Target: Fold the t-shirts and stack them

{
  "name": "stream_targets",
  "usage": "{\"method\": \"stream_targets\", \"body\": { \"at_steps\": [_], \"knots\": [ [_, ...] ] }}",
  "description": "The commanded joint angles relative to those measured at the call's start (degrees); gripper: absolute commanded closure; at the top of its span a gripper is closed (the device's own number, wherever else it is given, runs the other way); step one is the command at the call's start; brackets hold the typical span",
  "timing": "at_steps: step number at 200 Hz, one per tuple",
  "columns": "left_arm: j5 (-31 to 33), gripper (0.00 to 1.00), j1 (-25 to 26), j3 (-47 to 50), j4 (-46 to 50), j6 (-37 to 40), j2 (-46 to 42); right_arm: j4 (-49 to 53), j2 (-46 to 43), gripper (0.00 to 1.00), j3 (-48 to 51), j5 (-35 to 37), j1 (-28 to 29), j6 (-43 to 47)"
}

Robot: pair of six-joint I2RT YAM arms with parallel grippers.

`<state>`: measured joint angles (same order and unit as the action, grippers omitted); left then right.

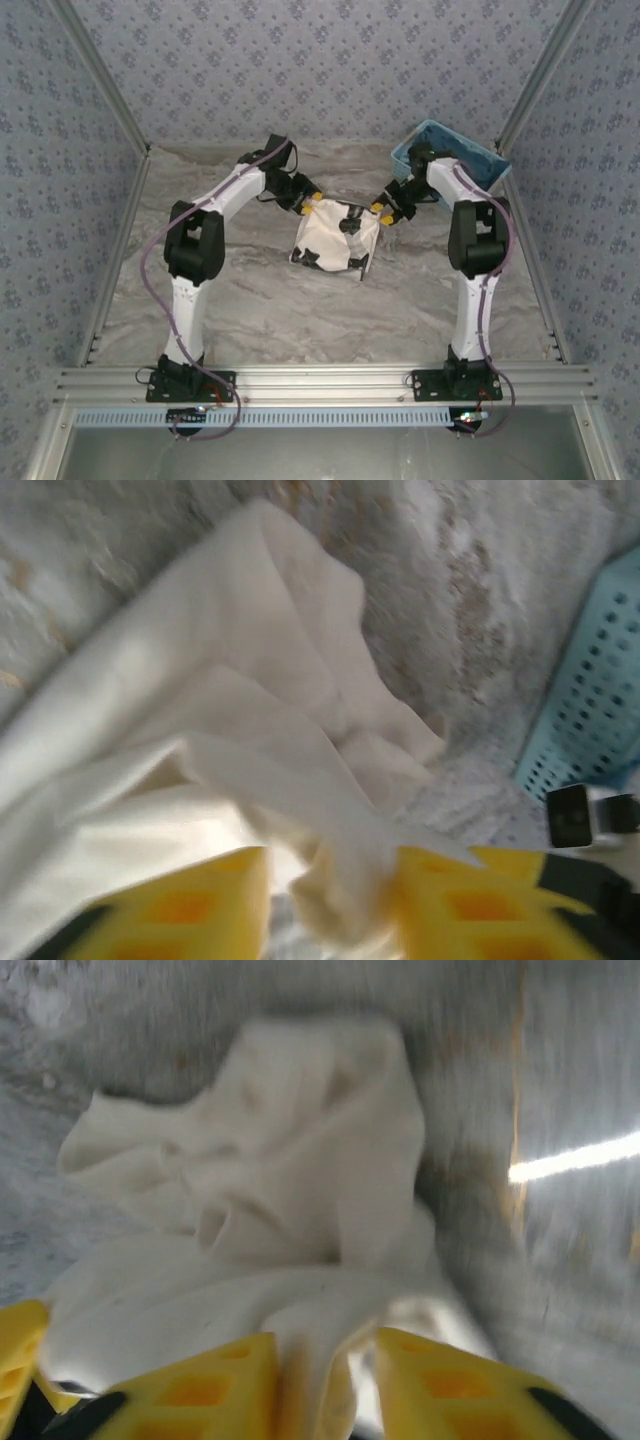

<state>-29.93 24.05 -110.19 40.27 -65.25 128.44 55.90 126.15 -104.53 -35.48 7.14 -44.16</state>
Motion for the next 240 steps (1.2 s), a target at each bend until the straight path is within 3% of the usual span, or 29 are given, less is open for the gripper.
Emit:
{"method": "stream_targets", "body": {
  "at_steps": [1,31,57,81,134,167,201,240],
  "knots": [
    [4.6,0.42,0.0,-5.9,8.8,6.1,-0.9,1.6,-1.1,0.59,-5.1,6.3,-0.1,4.0],
    [14.3,0.40,1.9,2.1,10.5,8.7,-11.3,1.0,-9.1,0.56,0.3,14.5,0.4,5.5],
    [12.6,0.44,4.4,15.4,0.6,3.5,-19.2,-3.6,-18.9,0.52,12.0,19.7,2.3,3.5],
    [10.6,0.48,6.3,15.6,-5.0,1.3,-17.5,-8.2,-22.3,0.52,17.8,20.0,5.0,1.0],
    [8.7,0.54,6.9,-3.1,-1.9,5.1,0.1,-15.5,-14.7,0.74,19.0,14.4,7.0,-2.0],
    [13.9,0.55,5.9,-13.7,8.0,9.0,8.9,-16.9,-6.8,0.80,14.1,12.4,7.1,-0.5],
    [20.0,0.59,2.0,-4.5,8.4,9.3,7.8,-16.2,-1.2,0.80,10.5,10.8,7.5,0.9],
    [18.5,0.59,-3.0,7.3,2.1,10.0,3.4,-17.3,0.6,0.72,8.1,7.1,8.3,4.9]
  ]
}}
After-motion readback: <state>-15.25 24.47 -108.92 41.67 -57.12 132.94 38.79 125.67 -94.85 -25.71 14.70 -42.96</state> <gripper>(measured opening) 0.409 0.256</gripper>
